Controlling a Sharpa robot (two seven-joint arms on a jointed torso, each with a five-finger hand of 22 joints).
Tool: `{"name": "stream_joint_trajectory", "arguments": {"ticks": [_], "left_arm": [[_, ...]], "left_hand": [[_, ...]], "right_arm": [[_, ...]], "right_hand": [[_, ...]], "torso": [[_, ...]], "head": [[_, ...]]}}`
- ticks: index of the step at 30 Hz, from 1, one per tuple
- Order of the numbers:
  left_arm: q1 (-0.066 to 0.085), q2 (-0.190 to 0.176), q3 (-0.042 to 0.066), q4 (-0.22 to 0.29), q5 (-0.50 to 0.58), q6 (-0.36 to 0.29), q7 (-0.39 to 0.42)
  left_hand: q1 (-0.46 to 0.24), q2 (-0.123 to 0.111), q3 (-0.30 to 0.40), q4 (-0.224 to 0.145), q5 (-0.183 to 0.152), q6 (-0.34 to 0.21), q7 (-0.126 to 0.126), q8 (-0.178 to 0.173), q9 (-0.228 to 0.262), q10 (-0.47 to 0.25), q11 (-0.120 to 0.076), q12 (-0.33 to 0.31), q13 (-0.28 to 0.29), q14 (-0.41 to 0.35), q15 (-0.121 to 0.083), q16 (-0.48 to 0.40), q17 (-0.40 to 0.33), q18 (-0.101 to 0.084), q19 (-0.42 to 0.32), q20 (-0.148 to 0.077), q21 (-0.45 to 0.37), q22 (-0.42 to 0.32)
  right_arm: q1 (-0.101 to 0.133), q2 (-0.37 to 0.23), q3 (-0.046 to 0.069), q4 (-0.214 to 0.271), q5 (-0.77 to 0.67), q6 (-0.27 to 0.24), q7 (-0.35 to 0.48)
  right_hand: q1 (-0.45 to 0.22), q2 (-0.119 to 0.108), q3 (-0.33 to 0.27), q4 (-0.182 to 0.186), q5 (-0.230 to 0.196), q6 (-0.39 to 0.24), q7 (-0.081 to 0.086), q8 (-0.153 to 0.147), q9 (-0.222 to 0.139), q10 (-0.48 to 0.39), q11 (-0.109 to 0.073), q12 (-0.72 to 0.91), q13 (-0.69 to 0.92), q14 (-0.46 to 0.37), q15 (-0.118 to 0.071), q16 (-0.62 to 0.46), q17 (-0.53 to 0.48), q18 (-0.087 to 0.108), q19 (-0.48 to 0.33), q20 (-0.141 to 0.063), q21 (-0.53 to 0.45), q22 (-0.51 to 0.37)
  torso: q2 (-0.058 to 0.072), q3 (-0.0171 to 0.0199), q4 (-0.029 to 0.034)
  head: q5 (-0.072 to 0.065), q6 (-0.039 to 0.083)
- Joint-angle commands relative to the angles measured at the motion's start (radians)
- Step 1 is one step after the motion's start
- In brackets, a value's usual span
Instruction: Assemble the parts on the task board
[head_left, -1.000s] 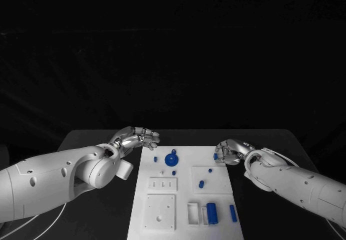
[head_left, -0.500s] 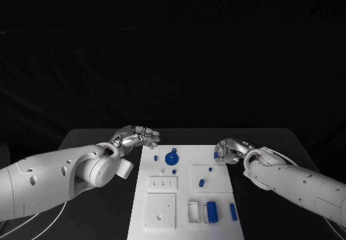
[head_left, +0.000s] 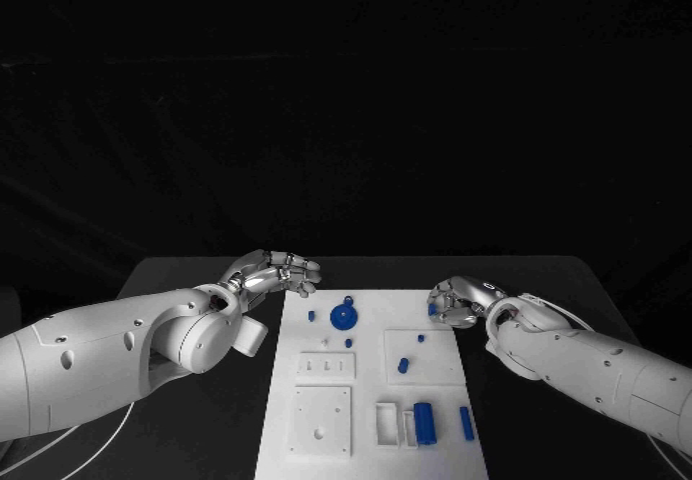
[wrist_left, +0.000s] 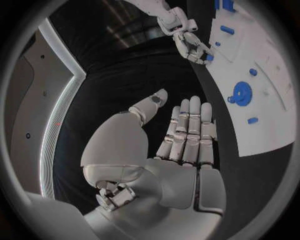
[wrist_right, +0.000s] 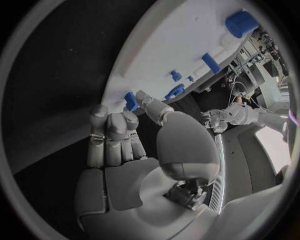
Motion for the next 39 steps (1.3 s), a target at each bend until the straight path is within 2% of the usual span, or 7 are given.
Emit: {"name": "stream_joint_trajectory", "arguments": {"ticks": [1,12,17,30,35,39], "left_arm": [[0.001,0.002,0.001,0.002,-0.003,0.016,0.009],[0.001,0.003,0.001,0.0,-0.003,0.015,0.009],[0.001,0.003,0.001,-0.001,-0.004,0.016,0.009],[0.001,0.006,0.001,-0.003,-0.004,0.016,0.007],[0.001,0.005,0.001,-0.001,-0.015,0.009,-0.008],[0.001,0.002,0.001,0.004,-0.054,-0.016,-0.058]], "left_hand": [[-0.007,0.0,-0.001,0.0,-0.004,0.0,0.004,-0.005,0.001,0.005,0.005,-0.006,0.001,0.007,0.002,-0.004,0.001,0.02,-0.005,0.003,-0.006,-0.001],[-0.006,0.0,-0.001,0.0,-0.005,0.0,0.004,-0.005,0.001,0.006,0.005,-0.006,0.001,0.007,0.002,-0.004,0.002,0.02,-0.005,0.003,-0.006,-0.001],[-0.006,0.001,-0.001,0.0,-0.005,0.0,0.004,-0.005,0.001,0.006,0.005,-0.007,0.001,0.007,0.002,-0.004,0.002,0.02,-0.005,0.003,-0.006,-0.001],[-0.006,0.004,0.0,0.001,-0.006,0.003,0.003,-0.004,0.003,0.011,0.003,-0.006,0.003,0.008,0.002,-0.005,0.003,0.02,-0.004,0.003,-0.006,-0.001],[-0.012,0.008,-0.002,0.005,-0.007,0.009,0.001,-0.002,0.005,0.023,-0.002,-0.003,0.006,0.014,0.0,-0.003,0.006,0.02,-0.001,0.002,-0.004,0.0],[-0.03,0.008,-0.009,0.021,-0.005,0.02,-0.006,-0.001,0.009,0.057,-0.017,0.009,0.016,0.051,-0.018,0.023,0.023,0.025,0.027,-0.012,0.014,0.007]], "right_arm": [[-0.001,0.001,0.0,0.002,-0.017,0.016,0.009],[-0.002,0.003,0.0,0.004,-0.034,-0.001,0.002],[-0.002,0.003,0.0,0.009,-0.039,-0.034,-0.006],[-0.002,-0.001,0.0,0.028,-0.06,-0.101,-0.031],[-0.002,-0.019,0.0,0.071,-0.068,-0.123,-0.071],[0.009,-0.045,0.0,0.144,-0.106,-0.119,-0.137]], "right_hand": [[0.002,0.007,0.012,-0.001,-0.001,0.027,0.015,0.005,0.002,0.005,-0.002,0.007,0.002,0.003,-0.002,-0.003,0.001,0.048,0.004,-0.002,0.006,0.019],[0.008,0.017,0.045,-0.001,-0.001,0.051,0.01,0.014,0.004,0.012,-0.006,0.014,0.006,0.004,-0.006,-0.004,0.004,0.048,0.004,-0.003,0.008,0.019],[0.009,0.024,0.077,0.008,-0.001,0.073,0.004,0.023,0.008,0.017,-0.012,0.017,0.007,0.004,-0.011,-0.004,0.007,0.048,0.005,-0.003,0.01,0.019],[0.006,0.018,0.121,0.013,-0.001,0.129,-0.017,0.049,0.023,0.039,-0.032,0.032,0.015,0.008,-0.029,-0.003,0.013,0.048,0.013,-0.008,0.018,0.019],[0.005,0.014,0.127,0.013,-0.001,0.134,-0.019,0.051,0.026,0.042,-0.034,0.033,0.016,0.009,-0.032,-0.003,0.014,0.048,0.015,-0.009,0.019,0.018],[0.005,0.012,0.13,0.012,-0.001,0.135,-0.02,0.052,0.027,0.042,-0.035,0.033,0.016,0.009,-0.033,-0.003,0.014,0.048,0.016,-0.01,0.019,0.018]], "torso": [[0.001,0.0,0.0],[0.001,0.0008,-0.0001],[0.001,0.0007,0.0005],[0.001,0.0011,0.0005],[0.0,0.0009,-0.0007],[-0.002,-0.0001,-0.0025]], "head": [[0.0,-0.001],[-0.002,-0.005],[-0.002,-0.005],[-0.004,-0.008],[-0.003,-0.009],[0.0,-0.007]]}}
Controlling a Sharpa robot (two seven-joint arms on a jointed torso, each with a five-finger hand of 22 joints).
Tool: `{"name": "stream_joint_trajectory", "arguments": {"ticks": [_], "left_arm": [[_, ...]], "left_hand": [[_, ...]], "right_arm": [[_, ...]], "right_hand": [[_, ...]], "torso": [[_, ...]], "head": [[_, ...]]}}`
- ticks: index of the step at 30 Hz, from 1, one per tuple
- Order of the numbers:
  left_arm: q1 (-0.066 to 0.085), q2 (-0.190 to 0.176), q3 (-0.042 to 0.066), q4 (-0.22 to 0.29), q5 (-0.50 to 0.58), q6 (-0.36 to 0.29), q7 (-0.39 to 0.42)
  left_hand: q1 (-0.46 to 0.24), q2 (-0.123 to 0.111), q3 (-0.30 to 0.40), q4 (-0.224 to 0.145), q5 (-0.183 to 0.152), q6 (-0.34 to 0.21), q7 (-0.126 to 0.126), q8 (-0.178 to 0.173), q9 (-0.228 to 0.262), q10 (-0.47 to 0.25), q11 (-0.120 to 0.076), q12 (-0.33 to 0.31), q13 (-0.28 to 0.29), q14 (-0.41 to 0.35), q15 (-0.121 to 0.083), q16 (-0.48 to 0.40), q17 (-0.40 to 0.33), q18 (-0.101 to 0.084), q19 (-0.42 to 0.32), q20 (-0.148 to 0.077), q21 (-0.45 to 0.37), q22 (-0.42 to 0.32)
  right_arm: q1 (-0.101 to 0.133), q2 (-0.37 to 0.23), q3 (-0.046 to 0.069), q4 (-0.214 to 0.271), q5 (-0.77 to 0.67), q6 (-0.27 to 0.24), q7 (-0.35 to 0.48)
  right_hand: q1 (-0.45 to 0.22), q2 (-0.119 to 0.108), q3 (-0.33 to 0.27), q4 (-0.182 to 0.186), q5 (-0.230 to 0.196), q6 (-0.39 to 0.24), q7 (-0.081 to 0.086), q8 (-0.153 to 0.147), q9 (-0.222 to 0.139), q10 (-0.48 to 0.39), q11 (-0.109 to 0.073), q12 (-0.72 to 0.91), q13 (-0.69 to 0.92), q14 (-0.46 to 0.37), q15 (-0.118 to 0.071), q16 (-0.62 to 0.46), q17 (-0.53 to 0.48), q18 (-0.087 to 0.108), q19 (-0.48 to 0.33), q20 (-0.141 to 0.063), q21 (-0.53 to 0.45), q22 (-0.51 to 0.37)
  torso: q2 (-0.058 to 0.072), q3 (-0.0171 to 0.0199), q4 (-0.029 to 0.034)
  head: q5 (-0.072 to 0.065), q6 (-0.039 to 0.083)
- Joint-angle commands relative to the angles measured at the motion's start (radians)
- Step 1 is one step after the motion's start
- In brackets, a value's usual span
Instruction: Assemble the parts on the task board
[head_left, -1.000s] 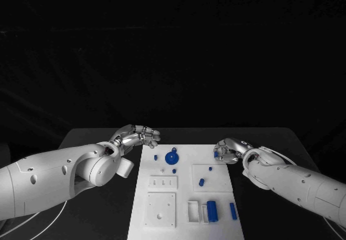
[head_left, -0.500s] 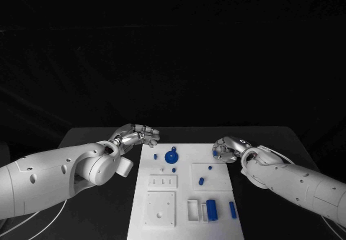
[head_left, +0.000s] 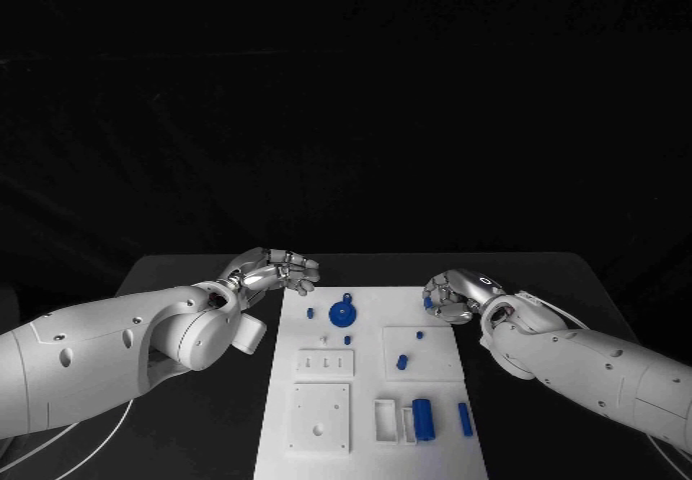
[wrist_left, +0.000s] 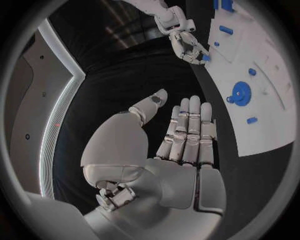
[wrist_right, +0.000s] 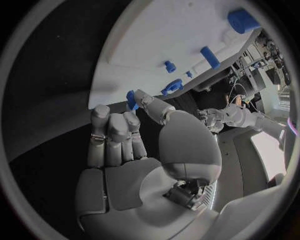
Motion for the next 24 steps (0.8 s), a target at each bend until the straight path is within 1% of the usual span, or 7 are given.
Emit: {"name": "stream_joint_trajectory", "arguments": {"ticks": [1,5,11,13,16,20,24], "left_arm": [[0.001,-0.001,0.001,0.006,-0.06,-0.024,-0.065],[0.001,0.013,0.001,-0.009,-0.114,-0.03,-0.154],[0.001,0.06,0.001,-0.038,-0.175,0.006,-0.273],[0.001,0.075,0.001,-0.051,-0.193,0.02,-0.291],[0.001,0.111,0.0,-0.081,-0.204,0.025,-0.308],[0.001,0.157,-0.004,-0.116,-0.207,0.004,-0.327],[0.0,0.181,-0.004,-0.131,-0.221,-0.008,-0.348]], "left_hand": [[-0.02,-0.006,-0.002,0.014,-0.005,0.013,-0.005,-0.001,0.003,0.025,-0.009,0.011,0.006,0.022,-0.01,0.02,0.012,0.011,0.023,-0.011,0.016,0.007],[-0.073,-0.031,-0.024,0.059,-0.018,0.045,-0.017,0.006,0.008,0.097,-0.044,0.049,0.03,0.079,-0.045,0.084,0.047,0.021,0.075,-0.04,0.058,0.024],[-0.147,-0.066,-0.052,0.116,-0.028,0.078,-0.031,0.012,0.013,0.157,-0.075,0.091,0.059,0.121,-0.081,0.158,0.086,0.031,0.126,-0.071,0.104,0.043],[-0.166,-0.073,-0.061,0.128,-0.028,0.078,-0.031,0.01,0.013,0.159,-0.076,0.093,0.062,0.121,-0.082,0.163,0.089,0.03,0.127,-0.073,0.106,0.043],[-0.201,-0.05,-0.125,0.107,-0.027,0.072,-0.03,-0.001,0.01,0.145,-0.075,0.092,0.07,0.102,-0.083,0.174,0.095,0.028,0.116,-0.082,0.105,0.044],[-0.215,-0.055,-0.129,0.112,-0.027,0.066,-0.026,-0.013,0.0,0.114,-0.061,0.074,0.067,0.07,-0.07,0.158,0.086,0.02,0.092,-0.075,0.086,0.034],[-0.22,-0.058,-0.124,0.12,-0.027,0.067,-0.024,-0.019,-0.005,0.097,-0.053,0.063,0.066,0.053,-0.061,0.146,0.078,0.017,0.078,-0.067,0.073,0.026]], "right_arm": [[0.016,-0.012,0.0,0.05,-0.058,-0.014,-0.093],[0.038,-0.02,0.0,0.112,-0.071,-0.007,-0.117],[0.051,-0.005,0.0,0.208,-0.111,0.015,-0.2],[0.051,0.002,0.0,0.224,-0.115,0.019,-0.218],[0.051,0.023,0.0,0.251,-0.135,0.01,-0.243],[0.051,0.05,0.0,0.274,-0.153,0.014,-0.272],[0.051,0.077,0.0,0.286,-0.161,0.013,-0.282]], "right_hand": [[0.004,0.001,0.008,0.001,-0.001,0.046,0.039,0.013,0.015,0.007,-0.003,0.005,0.001,0.001,-0.009,-0.004,0.001,0.035,0.005,-0.003,0.007,0.017],[0.004,-0.004,0.013,-0.001,-0.001,0.048,0.038,0.014,0.016,0.007,-0.004,0.004,0.0,0.001,-0.011,-0.004,0.002,0.035,0.007,-0.004,0.007,0.017],[0.004,-0.013,0.019,-0.002,-0.001,0.051,0.036,0.015,0.018,0.007,-0.005,0.002,-0.001,0.002,-0.012,-0.005,0.002,0.035,0.009,-0.005,0.007,0.016],[0.004,-0.015,0.021,-0.002,-0.001,0.052,0.036,0.015,0.019,0.007,-0.006,0.001,-0.002,0.002,-0.012,-0.005,0.002,0.035,0.01,-0.006,0.007,0.016],[0.003,-0.018,0.023,-0.001,-0.001,0.053,0.035,0.015,0.02,0.007,-0.006,0.0,-0.002,0.003,-0.013,-0.005,0.003,0.035,0.011,-0.006,0.007,0.016],[0.003,-0.024,0.026,-0.001,-0.001,0.056,0.034,0.016,0.021,0.009,-0.007,0.001,-0.002,0.003,-0.014,-0.006,0.003,0.035,0.012,-0.007,0.008,0.015],[0.003,-0.025,0.028,-0.001,0.0,0.057,0.034,0.016,0.021,0.01,-0.008,0.001,-0.002,0.004,-0.014,-0.006,0.003,0.035,0.013,-0.007,0.007,0.015]], "torso": [[-0.002,-0.001,-0.0019],[-0.007,-0.0009,-0.0052],[-0.03,-0.0045,-0.0108],[-0.036,-0.0053,-0.0111],[-0.048,-0.006,-0.0114],[-0.064,-0.0073,-0.0108],[-0.073,-0.0087,-0.0124]], "head": [[0.004,0.002],[0.005,0.006],[0.01,0.005],[0.007,0.005],[0.008,0.001],[0.017,-0.001],[0.024,-0.005]]}}
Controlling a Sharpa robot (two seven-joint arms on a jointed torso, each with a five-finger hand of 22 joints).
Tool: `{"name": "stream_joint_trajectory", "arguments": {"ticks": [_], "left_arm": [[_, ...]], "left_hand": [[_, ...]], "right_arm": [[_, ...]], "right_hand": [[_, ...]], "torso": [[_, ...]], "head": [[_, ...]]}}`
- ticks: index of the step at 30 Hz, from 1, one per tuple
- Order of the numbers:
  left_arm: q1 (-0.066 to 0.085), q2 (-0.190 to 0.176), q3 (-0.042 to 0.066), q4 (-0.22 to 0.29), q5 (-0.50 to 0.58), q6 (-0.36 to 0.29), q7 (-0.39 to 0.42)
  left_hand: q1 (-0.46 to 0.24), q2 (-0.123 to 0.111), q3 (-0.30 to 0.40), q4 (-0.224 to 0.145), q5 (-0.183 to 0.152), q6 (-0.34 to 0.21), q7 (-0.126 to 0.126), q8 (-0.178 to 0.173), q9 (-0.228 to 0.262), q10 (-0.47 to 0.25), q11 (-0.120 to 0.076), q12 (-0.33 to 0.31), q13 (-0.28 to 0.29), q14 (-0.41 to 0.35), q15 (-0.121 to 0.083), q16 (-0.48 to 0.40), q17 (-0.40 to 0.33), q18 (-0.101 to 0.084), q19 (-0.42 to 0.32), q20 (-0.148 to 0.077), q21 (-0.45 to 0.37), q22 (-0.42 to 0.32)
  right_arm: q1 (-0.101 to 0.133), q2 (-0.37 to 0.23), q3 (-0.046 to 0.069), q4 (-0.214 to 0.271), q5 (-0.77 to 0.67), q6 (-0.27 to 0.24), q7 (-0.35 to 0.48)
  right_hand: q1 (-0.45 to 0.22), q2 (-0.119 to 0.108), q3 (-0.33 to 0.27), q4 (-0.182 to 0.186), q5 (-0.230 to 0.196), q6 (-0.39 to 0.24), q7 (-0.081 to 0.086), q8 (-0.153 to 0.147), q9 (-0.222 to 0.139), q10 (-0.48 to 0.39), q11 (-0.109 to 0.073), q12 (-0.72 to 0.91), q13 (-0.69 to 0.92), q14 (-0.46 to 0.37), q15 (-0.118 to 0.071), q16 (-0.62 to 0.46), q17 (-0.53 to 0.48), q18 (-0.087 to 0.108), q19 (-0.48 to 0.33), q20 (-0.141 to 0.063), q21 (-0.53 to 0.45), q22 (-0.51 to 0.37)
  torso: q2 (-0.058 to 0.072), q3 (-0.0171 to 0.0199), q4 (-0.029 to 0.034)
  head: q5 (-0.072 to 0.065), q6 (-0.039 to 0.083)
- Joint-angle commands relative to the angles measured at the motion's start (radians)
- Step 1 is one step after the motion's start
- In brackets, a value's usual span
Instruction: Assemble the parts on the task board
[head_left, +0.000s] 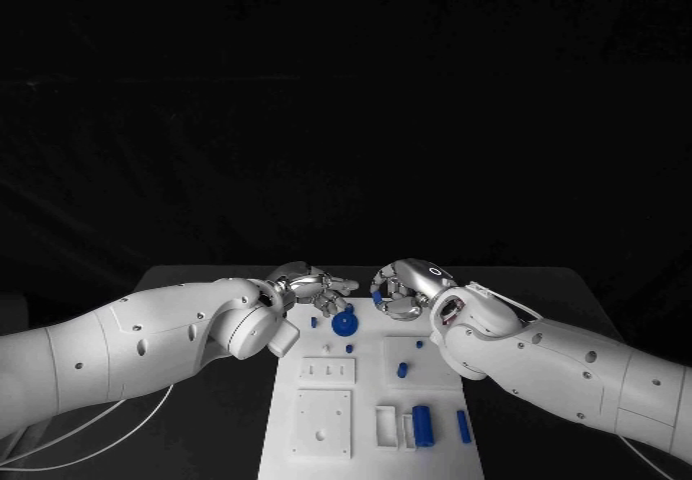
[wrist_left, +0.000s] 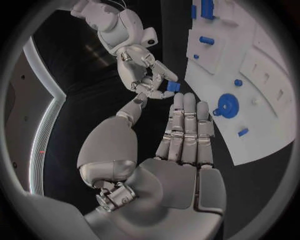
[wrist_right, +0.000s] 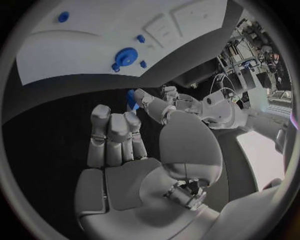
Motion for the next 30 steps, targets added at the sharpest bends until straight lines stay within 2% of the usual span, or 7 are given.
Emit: {"name": "stream_joint_trajectory", "arguments": {"ticks": [1,5,12,14,24,30], "left_arm": [[-0.001,0.015,-0.001,-0.012,-0.044,-0.008,-0.059],[-0.003,0.029,-0.003,-0.024,-0.06,-0.011,-0.082],[-0.005,0.038,-0.006,-0.029,-0.099,0.016,-0.13],[-0.005,0.038,-0.006,-0.026,-0.104,0.024,-0.137],[-0.007,0.035,-0.006,-0.015,-0.108,0.031,-0.142],[-0.007,0.035,-0.006,-0.014,-0.09,0.03,-0.125]], "left_hand": [[-0.015,-0.001,0.001,0.008,-0.004,-0.003,0.007,-0.006,-0.002,-0.007,0.0,-0.006,-0.001,-0.01,0.0,-0.006,-0.003,-0.002,-0.008,0.002,-0.006,-0.002],[-0.029,-0.003,0.001,0.022,-0.004,0.0,0.007,-0.008,-0.005,-0.008,0.001,-0.007,0.001,-0.01,0.002,-0.008,-0.006,-0.001,-0.009,0.005,-0.009,-0.005],[-0.05,-0.018,0.006,0.05,-0.004,0.004,0.006,-0.011,-0.008,-0.009,0.001,-0.009,0.004,-0.01,0.003,-0.009,-0.01,0.001,-0.009,0.006,-0.011,-0.007],[-0.052,-0.02,0.01,0.057,-0.004,0.006,0.005,-0.011,-0.009,-0.008,0.0,-0.009,0.005,-0.009,0.002,-0.009,-0.011,0.002,-0.009,0.006,-0.011,-0.008],[-0.046,-0.014,0.015,0.059,-0.004,0.009,0.004,-0.011,-0.01,-0.008,0.0,-0.01,0.007,-0.009,0.002,-0.009,-0.012,0.003,-0.009,0.007,-0.011,-0.008],[-0.032,0.004,0.015,0.051,-0.004,0.013,0.003,-0.011,-0.011,-0.006,-0.001,-0.009,0.009,-0.008,0.003,-0.008,-0.012,0.003,-0.01,0.007,-0.01,-0.007]], "right_arm": [[0.0,0.022,0.0,0.009,-0.049,0.011,-0.051],[-0.003,0.042,0.0,0.013,-0.052,0.005,-0.058],[-0.007,0.058,0.0,0.017,-0.065,-0.002,-0.069],[-0.008,0.061,0.0,0.019,-0.069,-0.002,-0.07],[-0.011,0.073,0.0,0.024,-0.076,0.0,-0.075],[-0.013,0.08,0.0,0.02,-0.076,0.006,-0.074]], "right_hand": [[-0.001,-0.008,0.008,0.001,0.0,0.048,0.041,0.016,0.021,0.007,-0.004,0.001,-0.001,0.003,-0.007,-0.006,0.001,0.031,0.006,0.0,0.004,0.015],[0.0,-0.008,0.01,0.001,0.0,0.049,0.04,0.016,0.022,0.008,-0.004,0.002,-0.001,0.003,-0.007,-0.007,0.001,0.031,0.006,-0.001,0.004,0.015],[0.001,-0.008,0.012,0.001,0.001,0.05,0.04,0.017,0.022,0.01,-0.005,0.003,0.0,0.004,-0.007,-0.007,0.001,0.031,0.007,-0.001,0.004,0.015],[0.001,-0.008,0.013,0.001,0.001,0.05,0.04,0.017,0.022,0.01,-0.005,0.002,-0.001,0.004,-0.007,-0.007,0.001,0.031,0.007,-0.001,0.004,0.015],[0.001,-0.008,0.015,0.0,0.001,0.051,0.04,0.017,0.022,0.011,-0.005,0.003,0.0,0.004,-0.008,-0.008,0.001,0.031,0.007,-0.001,0.003,0.015],[0.001,-0.008,0.016,0.0,0.001,0.052,0.04,0.017,0.022,0.012,-0.005,0.003,0.0,0.004,-0.008,-0.008,0.001,0.031,0.008,-0.001,0.003,0.015]], "torso": [[-0.018,-0.0025,-0.0029],[-0.026,-0.0025,-0.0057],[-0.031,-0.0011,-0.0045],[-0.03,-0.0018,-0.0042],[-0.027,-0.0019,-0.0057],[-0.027,-0.0016,-0.0056]], "head": [[0.006,-0.005],[0.003,-0.006],[0.008,-0.012],[0.009,-0.011],[0.007,-0.011],[0.005,-0.013]]}}
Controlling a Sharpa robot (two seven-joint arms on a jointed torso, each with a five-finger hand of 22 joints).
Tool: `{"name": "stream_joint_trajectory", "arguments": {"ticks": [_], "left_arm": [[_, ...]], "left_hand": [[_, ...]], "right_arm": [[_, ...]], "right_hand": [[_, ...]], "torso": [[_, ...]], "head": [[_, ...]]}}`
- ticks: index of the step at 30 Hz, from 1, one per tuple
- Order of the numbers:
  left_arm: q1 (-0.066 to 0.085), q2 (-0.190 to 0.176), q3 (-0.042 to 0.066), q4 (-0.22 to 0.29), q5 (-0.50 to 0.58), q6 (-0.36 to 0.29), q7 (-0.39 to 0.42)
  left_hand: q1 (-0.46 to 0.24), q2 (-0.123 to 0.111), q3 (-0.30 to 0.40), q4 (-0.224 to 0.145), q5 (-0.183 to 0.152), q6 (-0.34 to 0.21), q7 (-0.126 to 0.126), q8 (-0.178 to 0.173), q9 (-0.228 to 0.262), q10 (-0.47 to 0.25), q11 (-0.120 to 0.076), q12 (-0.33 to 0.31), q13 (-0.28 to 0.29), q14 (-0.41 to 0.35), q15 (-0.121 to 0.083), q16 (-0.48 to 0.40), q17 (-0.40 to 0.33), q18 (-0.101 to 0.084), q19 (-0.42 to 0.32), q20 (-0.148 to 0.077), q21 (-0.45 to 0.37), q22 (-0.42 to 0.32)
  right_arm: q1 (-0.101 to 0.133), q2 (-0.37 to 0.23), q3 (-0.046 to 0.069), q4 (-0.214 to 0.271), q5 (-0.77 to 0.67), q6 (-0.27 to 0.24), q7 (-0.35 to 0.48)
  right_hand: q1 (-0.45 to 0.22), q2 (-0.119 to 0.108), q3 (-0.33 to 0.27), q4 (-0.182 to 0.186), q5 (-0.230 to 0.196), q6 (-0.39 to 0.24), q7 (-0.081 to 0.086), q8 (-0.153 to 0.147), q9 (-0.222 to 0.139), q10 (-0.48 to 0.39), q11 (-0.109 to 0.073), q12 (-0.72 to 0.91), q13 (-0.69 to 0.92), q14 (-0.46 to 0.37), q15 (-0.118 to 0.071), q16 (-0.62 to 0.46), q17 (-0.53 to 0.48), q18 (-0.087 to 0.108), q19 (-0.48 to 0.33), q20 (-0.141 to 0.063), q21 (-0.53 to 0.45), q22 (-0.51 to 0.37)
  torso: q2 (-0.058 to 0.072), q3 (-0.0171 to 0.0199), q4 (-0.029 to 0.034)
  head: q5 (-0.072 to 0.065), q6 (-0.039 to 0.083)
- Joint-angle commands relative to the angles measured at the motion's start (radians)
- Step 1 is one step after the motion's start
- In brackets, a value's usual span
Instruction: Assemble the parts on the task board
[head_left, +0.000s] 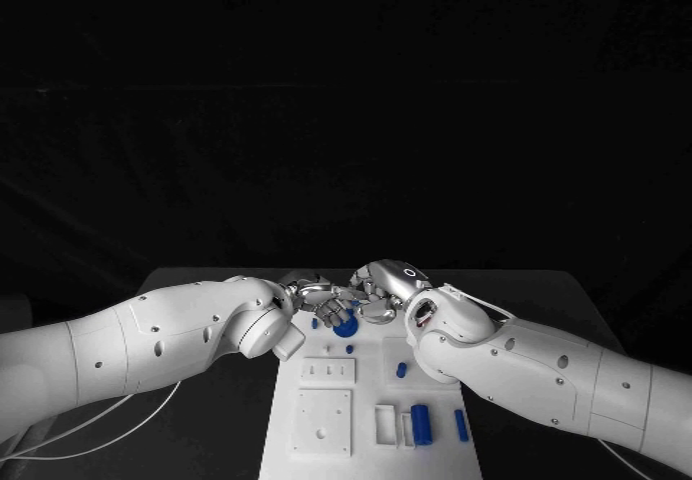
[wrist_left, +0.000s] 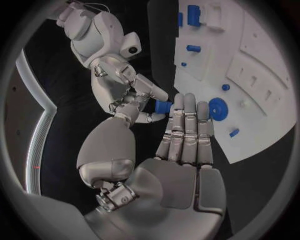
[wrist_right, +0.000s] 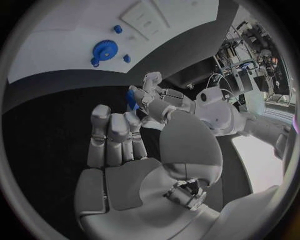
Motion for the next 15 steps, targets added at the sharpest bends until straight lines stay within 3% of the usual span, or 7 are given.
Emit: {"name": "stream_joint_trajectory", "arguments": {"ticks": [1,5,9,15], "left_arm": [[0.001,0.002,0.001,0.003,0.012,0.016,0.012],[0.001,0.003,0.001,0.003,0.016,0.01,0.022],[0.001,0.001,0.001,0.003,0.03,0.003,0.031],[0.001,0.001,0.001,0.003,0.041,0.006,0.036]], "left_hand": [[0.004,0.017,0.001,-0.007,-0.004,0.01,-0.001,-0.005,-0.001,-0.005,-0.001,-0.003,0.002,-0.007,0.001,-0.003,-0.002,0.011,-0.007,0.004,-0.002,0.0],[0.01,0.069,-0.003,-0.011,-0.004,0.016,-0.004,-0.004,-0.002,-0.001,-0.003,-0.003,0.005,-0.009,0.002,-0.003,-0.003,0.01,-0.009,0.005,-0.002,0.0],[0.035,0.12,-0.012,-0.044,-0.004,0.018,-0.004,-0.005,-0.004,0.0,-0.003,-0.004,0.007,-0.01,0.003,-0.003,-0.005,0.008,-0.013,0.007,0.0,0.001],[0.059,0.155,0.003,-0.06,-0.004,0.022,-0.005,-0.007,-0.006,0.002,-0.004,-0.005,0.009,-0.011,0.004,-0.003,-0.007,0.008,-0.014,0.007,0.0,0.001]], "right_arm": [[-0.001,0.004,0.0,-0.002,-0.016,0.008,-0.004],[-0.001,0.011,0.0,-0.004,-0.015,0.013,-0.003],[-0.002,0.014,-0.002,-0.004,-0.015,0.016,-0.002],[-0.003,0.015,-0.002,-0.004,-0.014,0.018,-0.002]], "right_hand": [[0.004,-0.006,0.005,0.0,0.001,0.049,0.043,0.017,0.022,0.009,-0.002,0.004,0.0,0.0,-0.005,-0.003,0.001,0.03,0.006,-0.003,0.003,0.015],[0.003,-0.006,0.005,0.0,0.001,0.049,0.042,0.017,0.023,0.008,-0.002,0.003,0.0,0.0,-0.005,-0.003,0.001,0.03,0.006,-0.003,0.003,0.015],[0.003,-0.006,0.006,0.001,0.001,0.049,0.042,0.017,0.023,0.008,-0.002,0.002,-0.001,0.0,-0.005,-0.003,0.001,0.03,0.006,-0.003,0.003,0.015],[0.003,-0.006,0.006,0.001,0.001,0.05,0.042,0.017,0.023,0.008,-0.002,0.002,-0.001,0.001,-0.005,-0.004,0.001,0.03,0.006,-0.003,0.003,0.015]], "torso": [[0.0,0.0005,0.0003],[0.0,0.0007,0.001],[0.0,0.0003,-0.0003],[0.0,0.0012,0.0016]], "head": [[-0.002,-0.002],[-0.003,-0.003],[-0.004,-0.003],[-0.005,-0.004]]}}
